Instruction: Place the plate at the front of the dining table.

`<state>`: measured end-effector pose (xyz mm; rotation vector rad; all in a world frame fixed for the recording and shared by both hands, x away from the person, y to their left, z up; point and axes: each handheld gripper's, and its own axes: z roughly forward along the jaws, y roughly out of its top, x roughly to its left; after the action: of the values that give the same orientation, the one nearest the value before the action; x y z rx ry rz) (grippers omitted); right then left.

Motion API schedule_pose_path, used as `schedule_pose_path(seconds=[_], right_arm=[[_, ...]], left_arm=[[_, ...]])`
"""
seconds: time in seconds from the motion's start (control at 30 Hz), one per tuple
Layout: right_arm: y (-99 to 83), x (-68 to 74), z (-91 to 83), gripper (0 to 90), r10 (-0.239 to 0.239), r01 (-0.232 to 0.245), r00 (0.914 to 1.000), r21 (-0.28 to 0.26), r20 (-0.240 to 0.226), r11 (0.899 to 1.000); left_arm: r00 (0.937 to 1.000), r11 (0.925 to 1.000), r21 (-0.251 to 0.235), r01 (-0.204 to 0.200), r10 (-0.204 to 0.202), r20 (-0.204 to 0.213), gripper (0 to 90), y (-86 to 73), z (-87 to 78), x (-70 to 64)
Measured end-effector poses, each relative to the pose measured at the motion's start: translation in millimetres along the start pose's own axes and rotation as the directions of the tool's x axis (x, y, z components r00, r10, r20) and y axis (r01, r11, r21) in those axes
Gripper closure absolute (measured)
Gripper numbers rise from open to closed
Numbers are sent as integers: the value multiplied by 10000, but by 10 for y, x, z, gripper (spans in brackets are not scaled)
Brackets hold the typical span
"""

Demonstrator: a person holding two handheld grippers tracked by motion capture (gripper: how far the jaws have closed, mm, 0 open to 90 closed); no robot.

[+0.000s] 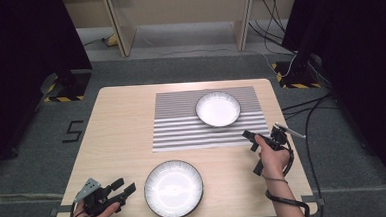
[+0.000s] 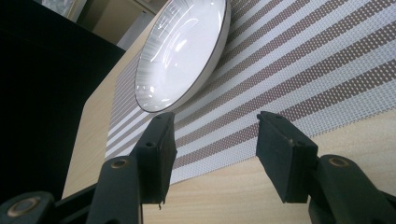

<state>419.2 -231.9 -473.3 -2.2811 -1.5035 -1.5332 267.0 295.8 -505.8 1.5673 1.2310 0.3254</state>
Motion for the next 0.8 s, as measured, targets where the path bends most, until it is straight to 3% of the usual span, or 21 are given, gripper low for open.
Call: schedule_pose_path(seconds=[0.2, 0.27, 0.37, 0.4, 0.8], right_arm=[[-33, -5, -60, 474, -70, 71, 10000, 62, -48, 10000], [-48, -25, -97, 472, 214, -211, 9994, 136, -290, 9997], [-63, -36, -127, 472, 106, -104, 9997, 79, -220, 9999], [-85, -51, -146, 472, 261, -259, 9991, 72, -323, 9996], [-171, -52, -273, 470, -93, 100, 9993, 203, -352, 9997]], left_arm=[[10000, 10000, 18, -3, 3, 6, 373, 4, 3, -1], [10000, 10000, -37, 28, -28, -2, 373, 9, 8, -1], [10000, 10000, -12, 13, -13, -15, 373, 7, 8, 0], [10000, 10000, 10, -18, 18, 3, 373, 4, 7, -1], [10000, 10000, -6, 7, -7, -24, 373, 4, 4, -4]])
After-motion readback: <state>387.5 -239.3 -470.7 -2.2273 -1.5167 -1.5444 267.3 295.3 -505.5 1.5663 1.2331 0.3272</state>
